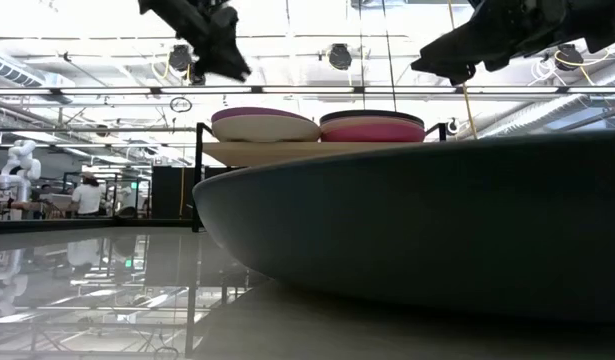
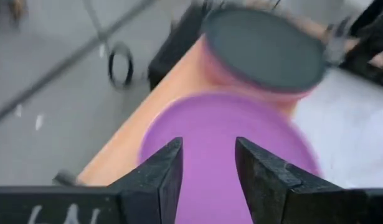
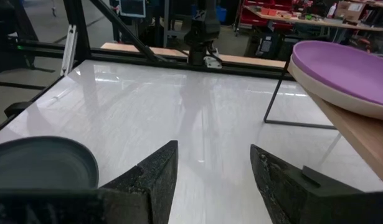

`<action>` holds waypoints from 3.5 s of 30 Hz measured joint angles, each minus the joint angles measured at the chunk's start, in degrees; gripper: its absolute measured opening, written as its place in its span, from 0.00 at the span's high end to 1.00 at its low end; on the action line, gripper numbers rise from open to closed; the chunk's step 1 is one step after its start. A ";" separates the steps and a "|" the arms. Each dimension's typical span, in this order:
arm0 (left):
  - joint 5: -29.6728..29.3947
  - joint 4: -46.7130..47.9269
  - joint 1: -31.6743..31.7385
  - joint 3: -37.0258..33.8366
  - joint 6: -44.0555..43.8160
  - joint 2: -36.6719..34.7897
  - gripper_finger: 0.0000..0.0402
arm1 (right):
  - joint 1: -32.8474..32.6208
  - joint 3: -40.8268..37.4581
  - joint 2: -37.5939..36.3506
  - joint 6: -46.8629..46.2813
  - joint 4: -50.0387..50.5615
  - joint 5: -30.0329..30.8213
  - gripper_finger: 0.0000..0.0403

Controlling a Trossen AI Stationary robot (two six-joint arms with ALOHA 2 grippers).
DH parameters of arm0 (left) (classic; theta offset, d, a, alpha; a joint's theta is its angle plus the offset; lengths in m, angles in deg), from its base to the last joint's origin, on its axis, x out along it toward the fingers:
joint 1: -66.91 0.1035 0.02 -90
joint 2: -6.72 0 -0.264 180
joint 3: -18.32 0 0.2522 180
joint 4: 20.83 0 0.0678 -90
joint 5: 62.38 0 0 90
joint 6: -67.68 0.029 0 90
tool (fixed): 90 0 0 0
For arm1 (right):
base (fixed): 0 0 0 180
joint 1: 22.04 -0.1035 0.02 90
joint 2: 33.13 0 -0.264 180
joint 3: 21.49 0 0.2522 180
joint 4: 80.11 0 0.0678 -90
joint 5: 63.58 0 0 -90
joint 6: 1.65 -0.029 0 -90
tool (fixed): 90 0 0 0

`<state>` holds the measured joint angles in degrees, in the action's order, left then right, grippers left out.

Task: Place and stack plates onto a shelf
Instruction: Stack the pink plate on top of the violet plate on the shelf

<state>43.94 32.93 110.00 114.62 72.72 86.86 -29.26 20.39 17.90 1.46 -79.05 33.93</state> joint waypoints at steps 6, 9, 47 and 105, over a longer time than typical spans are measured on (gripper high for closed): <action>-1.38 -23.32 -6.00 -17.86 -5.03 -12.66 0.62 | 0.00 0.00 0.00 -1.30 2.17 -0.02 0.55; -1.60 -36.16 -9.82 -28.99 -9.37 -19.31 0.62 | 0.00 0.00 0.00 -1.53 2.29 0.02 0.55; -23.74 -77.34 -35.67 -58.90 -10.29 -25.77 0.62 | -6.47 8.04 6.26 -13.04 27.91 -7.84 0.55; -23.88 -77.05 -35.69 -58.88 -12.72 -25.01 0.62 | -25.92 1.31 13.79 -42.07 40.94 -18.49 0.99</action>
<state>20.07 -44.13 74.31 55.74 60.00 61.86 -55.18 21.70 31.69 -40.61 -38.12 15.44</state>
